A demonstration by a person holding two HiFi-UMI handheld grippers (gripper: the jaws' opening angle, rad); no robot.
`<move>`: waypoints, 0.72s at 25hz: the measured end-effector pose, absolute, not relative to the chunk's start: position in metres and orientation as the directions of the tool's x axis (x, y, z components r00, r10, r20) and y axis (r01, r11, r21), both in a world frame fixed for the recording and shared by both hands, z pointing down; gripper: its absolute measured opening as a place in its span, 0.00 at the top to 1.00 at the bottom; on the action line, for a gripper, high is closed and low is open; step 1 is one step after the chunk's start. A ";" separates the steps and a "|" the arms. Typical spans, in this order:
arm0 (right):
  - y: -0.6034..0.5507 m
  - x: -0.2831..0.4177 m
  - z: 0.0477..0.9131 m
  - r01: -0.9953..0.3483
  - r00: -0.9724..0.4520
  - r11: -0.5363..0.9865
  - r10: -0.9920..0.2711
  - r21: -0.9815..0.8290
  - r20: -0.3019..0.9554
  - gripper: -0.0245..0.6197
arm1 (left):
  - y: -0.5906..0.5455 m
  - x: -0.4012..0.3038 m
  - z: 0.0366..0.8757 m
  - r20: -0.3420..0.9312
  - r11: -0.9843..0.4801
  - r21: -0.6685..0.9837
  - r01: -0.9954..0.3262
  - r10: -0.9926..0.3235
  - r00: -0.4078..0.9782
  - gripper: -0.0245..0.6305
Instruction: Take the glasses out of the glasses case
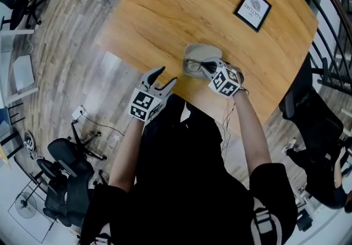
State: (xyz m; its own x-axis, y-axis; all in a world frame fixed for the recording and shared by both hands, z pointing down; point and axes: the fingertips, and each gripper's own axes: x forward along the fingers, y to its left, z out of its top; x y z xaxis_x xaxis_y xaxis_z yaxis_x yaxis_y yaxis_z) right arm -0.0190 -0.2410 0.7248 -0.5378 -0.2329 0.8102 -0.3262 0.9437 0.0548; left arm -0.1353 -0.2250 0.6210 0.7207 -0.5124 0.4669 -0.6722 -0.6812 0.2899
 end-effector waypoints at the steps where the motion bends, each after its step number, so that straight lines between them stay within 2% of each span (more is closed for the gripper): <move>1: -0.241 -0.018 0.723 -0.330 -0.537 0.942 -0.239 0.059 0.809 0.92 | -0.224 -0.134 0.621 0.465 -0.683 0.290 -0.671 -0.512 0.722 0.58; 18: -0.238 -0.007 0.685 -0.401 -0.559 0.913 -0.309 0.076 0.770 0.92 | -0.220 -0.126 0.592 0.433 -0.677 0.278 -0.681 -0.545 0.718 0.58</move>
State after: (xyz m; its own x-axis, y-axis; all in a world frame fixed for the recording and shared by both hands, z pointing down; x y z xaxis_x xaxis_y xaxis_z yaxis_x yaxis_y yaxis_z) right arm -0.0072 -0.2384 0.6849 -0.5587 -0.3091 0.7696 -0.4006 0.9131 0.0760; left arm -0.1258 -0.2196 0.5923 0.7181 -0.5447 0.4331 -0.6814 -0.6769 0.2784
